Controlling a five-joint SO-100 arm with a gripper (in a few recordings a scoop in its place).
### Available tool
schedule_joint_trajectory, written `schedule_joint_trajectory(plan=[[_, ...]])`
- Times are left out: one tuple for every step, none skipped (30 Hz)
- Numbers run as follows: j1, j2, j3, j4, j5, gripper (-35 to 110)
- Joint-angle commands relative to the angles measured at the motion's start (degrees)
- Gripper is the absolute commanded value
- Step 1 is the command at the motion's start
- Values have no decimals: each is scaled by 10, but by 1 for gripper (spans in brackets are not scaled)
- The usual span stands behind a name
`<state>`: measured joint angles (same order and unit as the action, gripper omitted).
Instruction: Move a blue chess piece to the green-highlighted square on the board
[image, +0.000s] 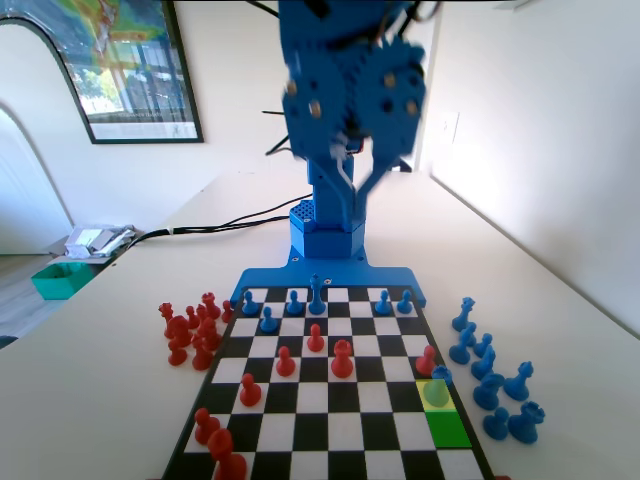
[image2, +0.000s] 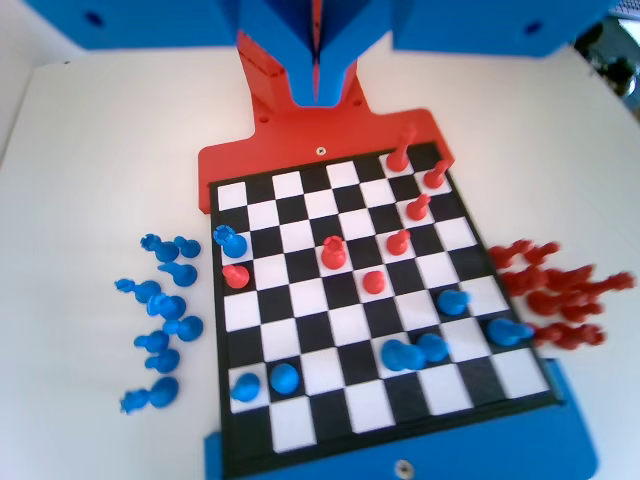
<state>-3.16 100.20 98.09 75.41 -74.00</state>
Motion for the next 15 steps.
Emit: schedule_joint_trajectory(plan=[[-25, -25, -31, -25, 40, 3], [-29, -37, -32, -30, 49, 4], [-33, -48, -33, -36, 58, 4], [-39, -60, -33, -42, 62, 4], [-44, -70, -33, -51, 70, 4], [-49, -82, -33, -61, 79, 4], [-55, -90, -33, -69, 83, 4], [-62, -97, -33, -78, 88, 4], [-68, -105, -33, -84, 95, 4], [-74, -113, -38, -87, 100, 5], [-80, -122, -42, -91, 102, 5], [-85, -131, -46, -94, 105, 6], [-91, -139, -48, -98, 106, 7], [-97, -146, -50, -100, 106, 9], [-102, -152, -50, -105, 106, 10]])
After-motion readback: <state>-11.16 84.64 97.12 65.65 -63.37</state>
